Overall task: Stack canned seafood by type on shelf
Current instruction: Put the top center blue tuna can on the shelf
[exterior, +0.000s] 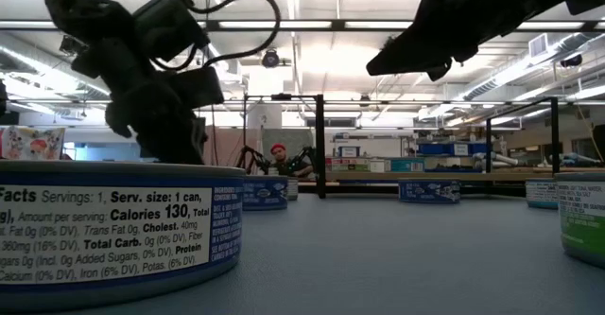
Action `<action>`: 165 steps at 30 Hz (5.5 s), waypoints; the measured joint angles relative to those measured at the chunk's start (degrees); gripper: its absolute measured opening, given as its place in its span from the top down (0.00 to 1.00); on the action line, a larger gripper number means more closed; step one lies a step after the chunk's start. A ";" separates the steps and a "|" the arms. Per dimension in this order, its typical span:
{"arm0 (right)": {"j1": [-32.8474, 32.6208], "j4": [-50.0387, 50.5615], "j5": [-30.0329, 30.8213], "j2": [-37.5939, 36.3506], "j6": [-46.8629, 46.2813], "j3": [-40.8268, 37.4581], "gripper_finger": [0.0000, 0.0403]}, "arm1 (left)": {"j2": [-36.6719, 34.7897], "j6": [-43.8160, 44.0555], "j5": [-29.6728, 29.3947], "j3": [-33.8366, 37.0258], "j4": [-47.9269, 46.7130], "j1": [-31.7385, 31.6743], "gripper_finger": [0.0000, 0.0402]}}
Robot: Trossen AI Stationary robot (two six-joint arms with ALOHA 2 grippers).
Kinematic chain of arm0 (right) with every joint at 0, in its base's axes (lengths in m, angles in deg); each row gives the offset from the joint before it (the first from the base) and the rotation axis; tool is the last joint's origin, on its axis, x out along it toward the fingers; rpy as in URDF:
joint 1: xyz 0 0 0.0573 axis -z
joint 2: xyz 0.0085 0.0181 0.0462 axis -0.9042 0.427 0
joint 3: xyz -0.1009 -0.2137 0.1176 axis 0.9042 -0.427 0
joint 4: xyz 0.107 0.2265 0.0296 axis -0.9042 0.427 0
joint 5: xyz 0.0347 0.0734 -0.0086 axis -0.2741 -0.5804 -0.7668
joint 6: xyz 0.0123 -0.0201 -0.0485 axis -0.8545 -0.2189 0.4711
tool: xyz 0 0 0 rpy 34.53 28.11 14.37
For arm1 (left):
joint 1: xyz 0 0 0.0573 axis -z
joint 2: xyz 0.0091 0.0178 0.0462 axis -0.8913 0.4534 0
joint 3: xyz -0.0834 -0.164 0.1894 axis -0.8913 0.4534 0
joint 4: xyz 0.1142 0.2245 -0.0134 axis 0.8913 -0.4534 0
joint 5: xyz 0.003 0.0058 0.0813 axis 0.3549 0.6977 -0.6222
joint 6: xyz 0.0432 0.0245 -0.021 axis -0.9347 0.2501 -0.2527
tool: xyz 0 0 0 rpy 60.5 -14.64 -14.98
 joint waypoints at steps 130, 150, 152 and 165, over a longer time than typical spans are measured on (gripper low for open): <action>23.19 33.27 -26.90 27.81 -7.17 29.54 0.99 | 7.43 -0.83 -2.84 15.76 47.24 3.39 0.98; 18.33 45.88 -10.85 15.35 -13.36 29.38 1.00 | 7.45 -0.79 -2.84 15.76 47.02 3.41 0.98; 17.09 45.97 -10.15 14.70 -14.32 29.50 1.00 | 7.45 -0.81 -2.84 15.76 47.04 3.41 0.98; 10.43 49.16 -2.95 15.55 -4.82 29.51 0.87 | 7.48 -0.78 -2.84 15.76 47.34 3.41 0.98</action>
